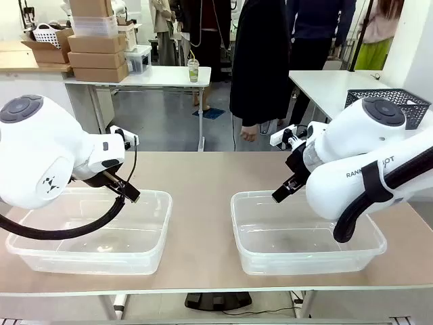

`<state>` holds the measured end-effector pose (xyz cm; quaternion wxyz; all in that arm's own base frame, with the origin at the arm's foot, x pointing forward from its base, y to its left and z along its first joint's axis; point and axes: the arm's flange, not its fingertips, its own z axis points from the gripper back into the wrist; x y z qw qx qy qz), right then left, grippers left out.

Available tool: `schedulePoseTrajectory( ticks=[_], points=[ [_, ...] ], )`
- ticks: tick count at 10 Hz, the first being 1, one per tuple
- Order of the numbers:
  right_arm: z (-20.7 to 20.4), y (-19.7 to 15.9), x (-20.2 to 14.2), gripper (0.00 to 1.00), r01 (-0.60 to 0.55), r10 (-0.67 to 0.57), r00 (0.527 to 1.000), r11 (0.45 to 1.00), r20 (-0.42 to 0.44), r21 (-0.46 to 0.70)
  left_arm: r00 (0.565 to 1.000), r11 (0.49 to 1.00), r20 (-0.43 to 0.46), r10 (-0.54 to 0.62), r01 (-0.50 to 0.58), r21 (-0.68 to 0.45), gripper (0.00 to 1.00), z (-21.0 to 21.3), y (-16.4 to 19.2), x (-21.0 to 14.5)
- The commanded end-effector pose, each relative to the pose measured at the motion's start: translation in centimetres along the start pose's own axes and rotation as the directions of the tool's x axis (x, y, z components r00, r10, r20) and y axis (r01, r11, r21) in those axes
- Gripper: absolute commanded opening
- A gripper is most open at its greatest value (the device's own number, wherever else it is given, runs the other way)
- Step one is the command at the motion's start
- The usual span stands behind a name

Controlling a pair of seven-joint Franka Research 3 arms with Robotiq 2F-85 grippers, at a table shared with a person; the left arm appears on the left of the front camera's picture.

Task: Sort the waste into each basket.
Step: Pick up the Organizing box on the left side of the table and lift it.

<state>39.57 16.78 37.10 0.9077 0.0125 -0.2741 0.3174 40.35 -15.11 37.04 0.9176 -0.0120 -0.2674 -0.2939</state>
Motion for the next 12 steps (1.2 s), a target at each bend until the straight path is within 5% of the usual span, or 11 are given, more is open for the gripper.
schedulePoseTrajectory(
  ticks=[1, 12],
  points=[
    [0.00, 0.00, 0.00, 1.00, 0.000, 0.000, 1.000, 1.000, 0.000, 0.000, 1.000, 1.000, 0.000, 0.000, 0.000, 0.000, 1.00, 0.01, 0.00, 0.00],
    [0.00, 0.00, 0.00, 1.00, 0.000, 0.000, 1.000, 1.000, 0.000, 0.000, 1.000, 1.000, 0.000, 0.000, 0.000, 0.000, 1.00, 0.01, 0.00, 0.00]
  ],
)
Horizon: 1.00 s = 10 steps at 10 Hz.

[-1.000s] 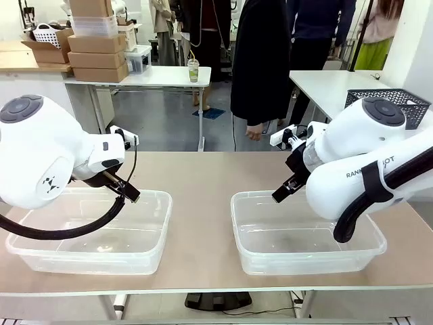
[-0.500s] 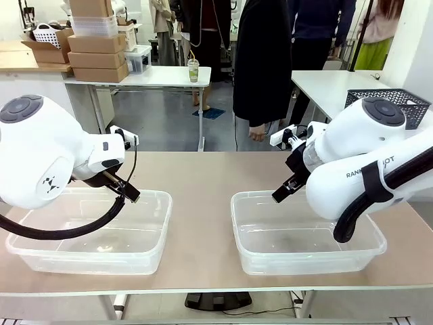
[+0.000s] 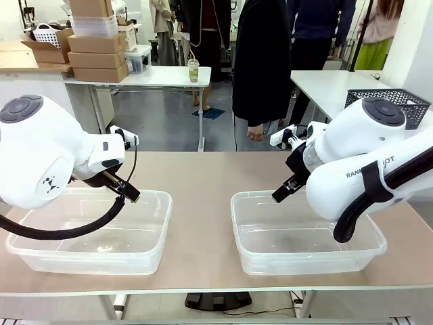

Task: Sort the waste into each basket.
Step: Pick up the Organizing box on the left side of the table and lift it.

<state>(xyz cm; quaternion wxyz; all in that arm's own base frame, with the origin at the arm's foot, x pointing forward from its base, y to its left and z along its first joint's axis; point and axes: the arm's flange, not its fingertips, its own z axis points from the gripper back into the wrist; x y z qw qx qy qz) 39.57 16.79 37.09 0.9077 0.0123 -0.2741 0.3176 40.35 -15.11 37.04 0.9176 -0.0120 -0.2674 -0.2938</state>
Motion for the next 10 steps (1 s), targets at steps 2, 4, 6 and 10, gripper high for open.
schedulePoseTrajectory(
  ticks=[2, 4, 6, 10],
  points=[
    [6.0, -0.2, 1.7, 1.00, 0.055, -0.055, 0.998, 0.998, 0.003, -0.004, 0.999, 1.000, -0.043, 0.023, -0.023, -0.002, 1.00, 3.4, -0.3, 0.9],
    [14.9, 1.0, 1.4, 1.00, -0.020, 0.030, 0.993, 0.996, 0.118, -0.083, 0.976, 0.998, 0.210, -0.059, 0.059, 0.005, 1.00, 12.5, -0.9, 0.4],
    [9.4, -0.3, 2.8, 1.00, -0.005, 0.008, 0.997, 0.999, 0.077, -0.036, 0.995, 1.000, 0.097, -0.021, 0.019, 0.019, 1.00, 6.5, -0.2, 2.6],
    [14.6, -1.2, 2.9, 1.00, 0.265, -0.577, 0.798, 0.596, 0.175, 0.758, 0.987, 0.460, 0.152, 0.060, 0.108, -0.881, 1.00, 12.5, 0.6, 4.0]
  ],
)
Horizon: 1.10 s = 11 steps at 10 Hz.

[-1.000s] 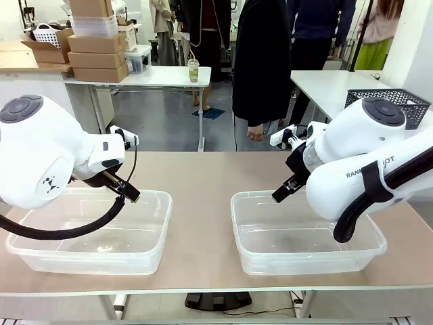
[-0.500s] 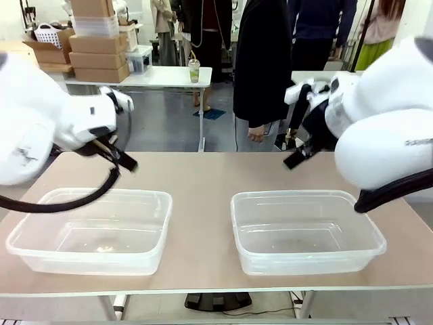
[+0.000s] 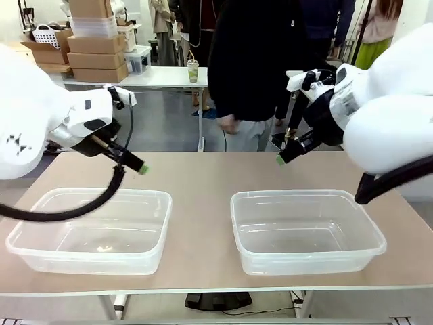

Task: Sort the waste into each basket.
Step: Pick up the Organizing box on the left side of the table and lift it.

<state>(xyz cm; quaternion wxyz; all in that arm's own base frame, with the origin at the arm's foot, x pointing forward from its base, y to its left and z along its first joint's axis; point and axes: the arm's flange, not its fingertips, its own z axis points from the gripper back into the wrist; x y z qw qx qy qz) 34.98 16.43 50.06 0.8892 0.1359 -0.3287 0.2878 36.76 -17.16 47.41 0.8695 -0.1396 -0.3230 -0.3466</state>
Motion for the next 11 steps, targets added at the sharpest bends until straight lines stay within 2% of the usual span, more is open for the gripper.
schedulePoseTrajectory(
  ticks=[1, 2, 3, 4, 6, 7, 8, 11],
  points=[
    [2.2, -2.3, 0.2, 1.00, 0.519, -0.670, 0.742, 0.597, 0.025, 0.612, 0.977, 0.458, -0.025, 0.214, -0.123, -0.880, 1.00, 3.8, 3.8, 0.5],
    [2.9, -3.7, -0.4, 1.00, 0.589, -0.815, 0.579, 0.415, -0.004, 0.694, 0.951, 0.340, -0.020, 0.307, -0.130, -0.931, 1.00, 4.0, 4.8, 0.8],
    [3.1, -4.2, -0.8, 1.00, 0.617, -0.864, 0.501, 0.321, -0.044, 0.719, 0.918, 0.264, -0.049, 0.394, -0.164, -0.950, 1.00, 3.9, 5.3, 0.5],
    [3.1, -5.0, -1.4, 1.00, 0.633, -0.906, 0.419, 0.248, -0.056, 0.733, 0.868, 0.186, -0.040, 0.495, -0.151, -0.971, 1.00, 4.1, 6.3, -0.5],
    [2.8, -6.1, -2.7, 1.00, 0.659, -0.945, 0.323, 0.185, -0.052, 0.729, 0.817, 0.164, 0.001, 0.576, -0.115, -0.980, 1.00, 5.0, 7.9, -2.7],
    [2.7, -6.4, -3.2, 1.00, 0.669, -0.941, 0.340, 0.242, 0.001, 0.703, 0.787, 0.192, -0.041, 0.615, -0.200, -0.961, 1.00, 4.9, 8.3, -3.0],
    [4.5, -6.4, -2.0, 1.00, 0.589, -0.710, 0.703, 0.550, -0.040, 0.593, 0.908, 0.588, 0.278, 0.312, 0.045, -0.807, 1.00, 6.7, 6.7, -2.1],
    [4.5, -6.4, -2.0, 1.00, 0.589, -0.710, 0.703, 0.550, -0.040, 0.593, 0.908, 0.588, 0.278, 0.312, 0.045, -0.807, 1.00, 6.7, 6.7, -2.1]
  ],
)
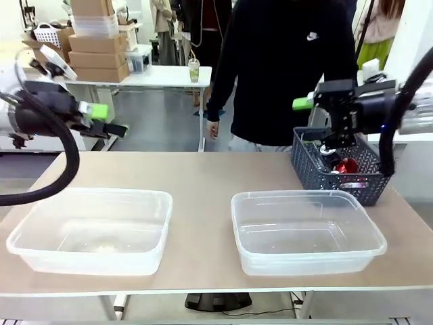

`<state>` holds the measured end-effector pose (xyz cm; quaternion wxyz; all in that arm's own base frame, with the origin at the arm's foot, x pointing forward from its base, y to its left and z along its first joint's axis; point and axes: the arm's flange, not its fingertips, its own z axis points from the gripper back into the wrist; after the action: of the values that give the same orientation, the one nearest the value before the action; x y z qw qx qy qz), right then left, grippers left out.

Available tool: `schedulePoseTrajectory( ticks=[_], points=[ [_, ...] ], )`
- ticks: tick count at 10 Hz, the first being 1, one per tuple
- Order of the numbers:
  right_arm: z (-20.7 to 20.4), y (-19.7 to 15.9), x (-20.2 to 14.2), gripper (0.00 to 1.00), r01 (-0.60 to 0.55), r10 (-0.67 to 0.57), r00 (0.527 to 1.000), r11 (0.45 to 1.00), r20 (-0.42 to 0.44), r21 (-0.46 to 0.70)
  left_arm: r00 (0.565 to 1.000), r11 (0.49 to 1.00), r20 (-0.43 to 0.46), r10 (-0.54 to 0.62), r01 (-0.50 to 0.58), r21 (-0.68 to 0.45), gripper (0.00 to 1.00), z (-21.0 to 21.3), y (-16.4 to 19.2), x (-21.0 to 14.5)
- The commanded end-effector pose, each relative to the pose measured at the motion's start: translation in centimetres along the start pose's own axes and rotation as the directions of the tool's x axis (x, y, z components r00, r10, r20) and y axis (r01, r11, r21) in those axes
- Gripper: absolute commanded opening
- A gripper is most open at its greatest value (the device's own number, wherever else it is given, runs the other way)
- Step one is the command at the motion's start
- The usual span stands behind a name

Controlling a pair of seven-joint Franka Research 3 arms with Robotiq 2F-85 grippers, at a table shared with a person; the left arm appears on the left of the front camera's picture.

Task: Sort the waste into each basket.
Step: Pick up the Organizing box on the left side of the table and lift it.

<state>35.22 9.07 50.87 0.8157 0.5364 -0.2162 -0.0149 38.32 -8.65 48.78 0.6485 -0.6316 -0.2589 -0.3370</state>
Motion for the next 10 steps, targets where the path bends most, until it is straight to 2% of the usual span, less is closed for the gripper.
schedulePoseTrajectory(
  ticks=[1, 2, 3, 4, 5, 6, 7, 8, 9, 10],
  points=[
    [0.7, 0.6, 0.5, 1.00, -0.062, 0.062, 0.998, 0.998, 0.026, 0.009, 0.998, 0.996, -0.003, -0.065, 0.065, 0.056, 1.00, 0.5, -2.3, 0.9],
    [0.7, 0.6, 0.5, 1.00, -0.062, 0.062, 0.998, 0.998, 0.026, 0.009, 0.998, 0.996, -0.003, -0.065, 0.065, 0.056, 1.00, 0.5, -2.3, 0.9],
    [0.3, 0.4, 0.1, 1.00, -0.023, 0.023, 1.000, 1.000, -0.004, -0.019, 1.000, 0.999, -0.024, -0.019, 0.020, 0.043, 1.00, 0.1, -0.6, 0.4],
    [-3.3, 1.4, 0.3, 1.00, -0.012, 0.011, 0.999, 0.999, -0.043, -0.034, 0.982, 0.968, -0.186, -0.034, 0.078, 0.237, 1.00, 1.2, -1.4, 0.5],
    [-6.7, 2.4, 0.2, 1.00, -0.013, 0.005, 0.996, 0.996, -0.089, -0.090, 0.939, 0.933, -0.344, -0.029, 0.149, 0.327, 1.00, 2.3, -2.3, 0.4],
    [-13.1, 4.2, -0.8, 1.00, -0.068, 0.039, 0.992, 0.966, -0.118, -0.248, 0.837, 0.823, -0.538, 0.095, 0.239, 0.516, 1.00, 4.2, -4.0, -0.4],
    [-17.6, 5.6, -2.6, 1.00, -0.177, 0.114, 0.965, 0.947, -0.237, -0.267, 0.790, 0.701, -0.549, 0.274, 0.227, 0.676, 1.00, 5.7, -5.3, -1.4],
    [-20.5, 6.2, -4.6, 1.00, -0.259, 0.162, 0.920, 0.935, -0.358, -0.242, 0.773, 0.630, -0.513, 0.374, 0.194, 0.752, 1.00, 6.6, -6.5, -2.5],
    [-21.6, 5.8, -5.6, 1.00, -0.324, 0.208, 0.884, 0.918, -0.418, -0.230, 0.761, 0.583, -0.455, 0.462, 0.125, 0.803, 1.00, 7.2, -7.1, -3.5],
    [-18.5, 5.8, -4.1, 1.00, -0.350, 0.285, 0.903, 0.922, -0.322, -0.164, 0.844, 0.631, -0.429, 0.322, 0.147, 0.762, 1.00, 7.1, -7.1, -3.2]
  ],
)
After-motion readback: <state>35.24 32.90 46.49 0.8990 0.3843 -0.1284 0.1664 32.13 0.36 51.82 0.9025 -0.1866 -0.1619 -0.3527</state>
